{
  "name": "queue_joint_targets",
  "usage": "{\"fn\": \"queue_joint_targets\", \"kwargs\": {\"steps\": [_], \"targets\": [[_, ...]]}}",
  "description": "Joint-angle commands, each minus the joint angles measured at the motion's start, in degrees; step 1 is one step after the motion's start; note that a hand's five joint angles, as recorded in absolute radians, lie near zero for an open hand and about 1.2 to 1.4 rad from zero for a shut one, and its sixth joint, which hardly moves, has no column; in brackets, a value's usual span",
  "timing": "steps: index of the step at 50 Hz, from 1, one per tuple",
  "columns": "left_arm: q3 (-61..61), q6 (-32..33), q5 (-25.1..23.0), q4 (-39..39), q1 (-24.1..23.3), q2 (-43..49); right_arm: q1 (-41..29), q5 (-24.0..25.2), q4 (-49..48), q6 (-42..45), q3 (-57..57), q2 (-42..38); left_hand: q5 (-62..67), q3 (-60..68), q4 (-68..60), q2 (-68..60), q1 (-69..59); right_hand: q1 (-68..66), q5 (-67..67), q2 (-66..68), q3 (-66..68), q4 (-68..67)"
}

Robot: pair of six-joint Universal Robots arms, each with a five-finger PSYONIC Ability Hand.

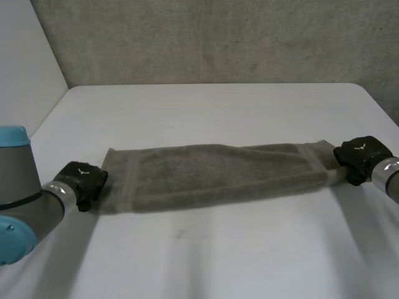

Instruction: Fold the towel.

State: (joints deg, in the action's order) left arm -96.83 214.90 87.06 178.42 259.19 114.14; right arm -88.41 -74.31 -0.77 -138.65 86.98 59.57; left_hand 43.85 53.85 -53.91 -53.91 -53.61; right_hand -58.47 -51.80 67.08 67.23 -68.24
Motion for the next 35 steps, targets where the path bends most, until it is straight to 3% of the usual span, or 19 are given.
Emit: {"fn": "queue_joint_targets", "kwargs": {"steps": [1, 2, 3, 5, 13, 20, 28, 30, 33, 35], "targets": [[-4.4, -0.2, -0.2, -0.4, -1.0, -5.7, 2.5, 0.2, 0.8, 3.8, 4.2, 3.7, -2.2, -2.2, 2.3, 2.2, 2.0, -21.5, -18.2, 12.9, 12.8, -11.8], [-5.2, -0.3, -0.2, -0.7, -1.3, -6.4, 3.3, 0.1, 0.9, 4.9, 4.5, 3.9, -11.6, -11.6, 11.6, 11.6, 11.3, -21.5, -18.2, 12.9, 12.8, -11.8], [-5.2, -0.3, -0.2, -0.7, -1.3, -6.4, 3.3, 0.1, 0.9, 4.9, 4.5, 3.9, -11.7, -11.7, 11.7, 11.7, 11.4, -21.5, -18.2, 12.9, 12.8, -11.8], [-6.3, -0.4, -0.1, -1.4, -3.1, -8.5, 5.3, 0.1, 1.3, 6.4, 4.5, 4.0, -23.6, -23.6, 23.6, 23.6, 23.3, -21.5, -18.2, 12.9, 12.8, -11.8], [-6.5, -0.9, 0.9, -1.5, -3.2, -14.0, 12.5, -0.5, 4.6, 10.4, 1.6, 4.8, -34.4, -34.4, 34.4, 34.4, 34.1, -21.5, -18.2, 12.9, 12.8, -11.8], [-6.1, -1.0, 0.7, -1.2, -0.4, -17.2, 13.9, -0.9, 6.9, 12.0, -3.0, 6.3, -40.8, -40.8, 40.8, 40.8, 40.5, -21.5, -18.2, 12.9, 12.8, -11.8], [-4.9, -1.2, 0.4, -0.4, -0.2, -18.2, -1.2, -2.8, 6.7, 2.9, -11.0, 7.9, -42.6, -42.6, 42.7, 42.7, 42.4, -21.5, -18.2, 12.9, 12.8, -11.8], [-4.0, -2.8, 0.4, 0.3, -1.0, -18.3, -10.8, -3.4, 6.0, -0.2, -13.7, 7.1, -42.5, -42.5, 42.5, 42.5, 42.2, -21.5, -18.2, 12.9, 12.8, -11.8], [-3.4, -4.2, 0.4, 0.7, -1.2, -18.3, -16.7, -3.5, 5.3, -0.8, -15.5, 5.9, -42.5, -42.5, 42.5, 42.5, 42.2, -21.5, -18.2, 12.9, 12.8, -11.8], [-2.6, -7.4, 0.4, 1.5, -1.6, -18.5, -28.2, -3.9, 3.1, -1.3, -18.4, 2.1, -42.5, -42.5, 42.5, 42.5, 42.2, -21.5, -18.2, 12.9, 12.8, -11.8]]}}
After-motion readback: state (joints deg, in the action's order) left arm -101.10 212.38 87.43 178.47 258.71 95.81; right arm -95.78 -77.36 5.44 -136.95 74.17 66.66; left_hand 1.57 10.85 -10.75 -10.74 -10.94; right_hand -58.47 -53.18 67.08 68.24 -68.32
